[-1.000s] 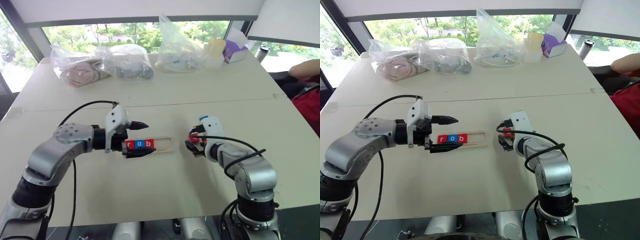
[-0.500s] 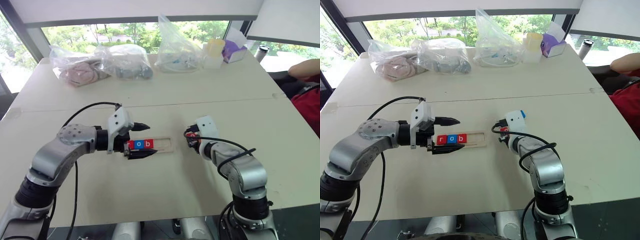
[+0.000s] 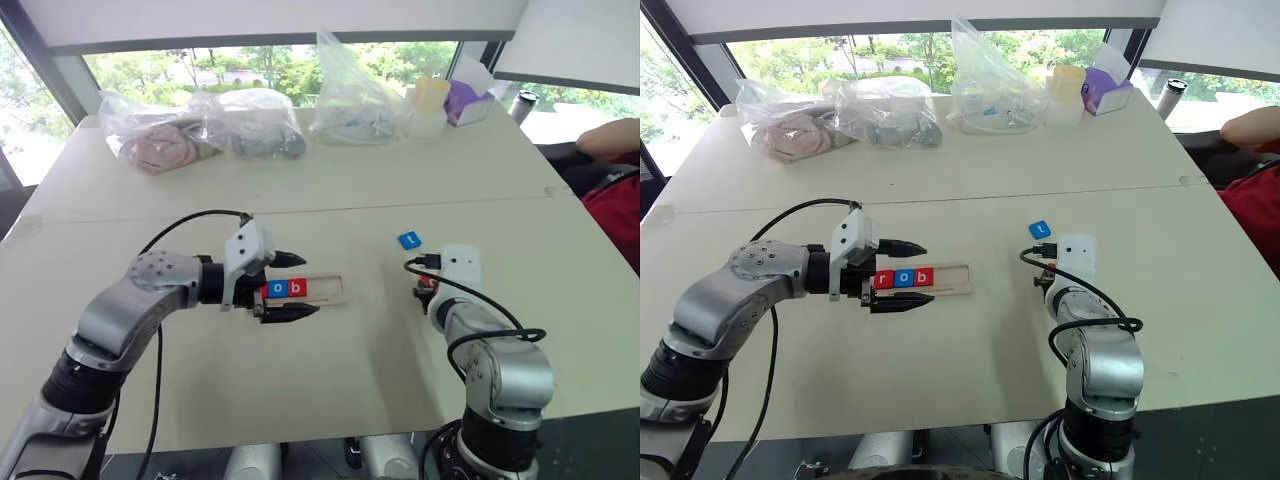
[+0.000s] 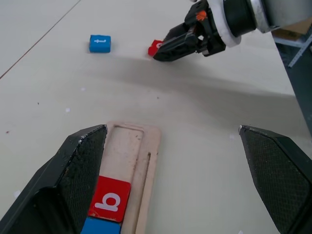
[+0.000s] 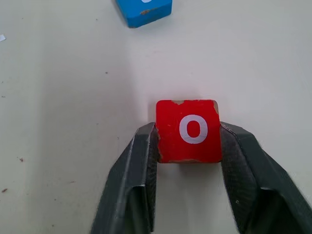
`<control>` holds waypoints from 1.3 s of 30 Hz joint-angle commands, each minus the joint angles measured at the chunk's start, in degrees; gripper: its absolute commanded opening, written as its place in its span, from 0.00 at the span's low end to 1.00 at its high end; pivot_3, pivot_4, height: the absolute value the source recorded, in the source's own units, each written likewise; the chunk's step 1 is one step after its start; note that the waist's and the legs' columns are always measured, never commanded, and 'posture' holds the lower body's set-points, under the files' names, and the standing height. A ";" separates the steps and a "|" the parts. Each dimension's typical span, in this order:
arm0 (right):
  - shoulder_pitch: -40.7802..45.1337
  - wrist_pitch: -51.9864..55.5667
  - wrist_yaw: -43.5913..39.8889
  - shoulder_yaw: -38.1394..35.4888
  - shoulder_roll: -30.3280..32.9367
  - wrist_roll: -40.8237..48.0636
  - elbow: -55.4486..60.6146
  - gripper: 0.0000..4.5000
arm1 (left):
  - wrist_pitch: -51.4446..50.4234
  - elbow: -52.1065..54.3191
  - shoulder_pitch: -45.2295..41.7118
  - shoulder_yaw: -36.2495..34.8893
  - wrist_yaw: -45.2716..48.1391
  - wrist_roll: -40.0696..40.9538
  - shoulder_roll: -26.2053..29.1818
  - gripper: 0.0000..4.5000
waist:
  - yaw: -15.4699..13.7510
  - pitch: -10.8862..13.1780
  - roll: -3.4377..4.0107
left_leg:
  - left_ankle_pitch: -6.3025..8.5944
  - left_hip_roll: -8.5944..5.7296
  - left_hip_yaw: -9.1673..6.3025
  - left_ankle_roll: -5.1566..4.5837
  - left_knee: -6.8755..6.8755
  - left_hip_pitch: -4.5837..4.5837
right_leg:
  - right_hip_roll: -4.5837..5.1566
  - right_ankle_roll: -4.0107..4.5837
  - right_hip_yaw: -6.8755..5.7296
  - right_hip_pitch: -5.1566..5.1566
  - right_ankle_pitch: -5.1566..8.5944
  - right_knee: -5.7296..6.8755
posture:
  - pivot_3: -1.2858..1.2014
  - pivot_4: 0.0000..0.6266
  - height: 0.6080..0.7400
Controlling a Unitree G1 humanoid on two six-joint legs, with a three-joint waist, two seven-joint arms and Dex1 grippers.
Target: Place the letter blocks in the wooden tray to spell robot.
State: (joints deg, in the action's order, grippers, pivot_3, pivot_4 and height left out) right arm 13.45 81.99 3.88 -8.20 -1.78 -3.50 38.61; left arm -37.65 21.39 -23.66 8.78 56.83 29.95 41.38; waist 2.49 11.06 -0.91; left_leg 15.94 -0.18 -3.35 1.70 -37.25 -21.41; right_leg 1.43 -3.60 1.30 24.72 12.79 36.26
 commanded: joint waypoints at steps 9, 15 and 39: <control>7.33 -18.38 -17.31 0.21 23.37 6.80 -5.53 0.99 | 1.39 0.75 -0.88 0.97 2.17 -0.92 -0.37 1.00 | 0.11 0.04 0.06 | 0.00 -0.03 0.13 0.00 -0.03 0.00 | 0.02 -0.01 0.06 0.00 0.04 -0.05 | 0.52 0.24 1.00; 5.43 -45.36 -50.11 4.32 47.38 12.31 -21.09 0.99 | -0.60 4.08 -0.47 -0.21 2.50 0.33 1.35 1.00 | -0.23 0.04 0.01 | 0.06 -0.03 0.02 -0.10 0.06 -0.01 | -0.01 -0.26 -0.06 -0.11 -0.03 -0.17 | 0.52 0.24 1.00; 15.47 -83.07 -78.41 15.61 50.68 9.39 -66.43 0.59 | -4.02 10.17 5.22 -5.80 -0.05 1.23 9.34 1.00 | -0.13 0.14 -0.09 | 0.08 -0.02 0.23 -0.14 -0.20 0.12 | 0.08 -0.07 0.11 -0.23 -0.14 -0.09 | 0.52 0.24 1.00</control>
State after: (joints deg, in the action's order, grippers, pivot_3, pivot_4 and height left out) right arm 28.55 -0.68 -74.87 8.14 48.44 7.01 -26.00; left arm -41.80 29.73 -18.42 5.17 57.02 30.60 49.84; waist 2.36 11.20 -1.01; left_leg 16.02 -0.20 -3.12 1.55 -37.47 -21.29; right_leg 1.51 -3.67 1.41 24.48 12.65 36.18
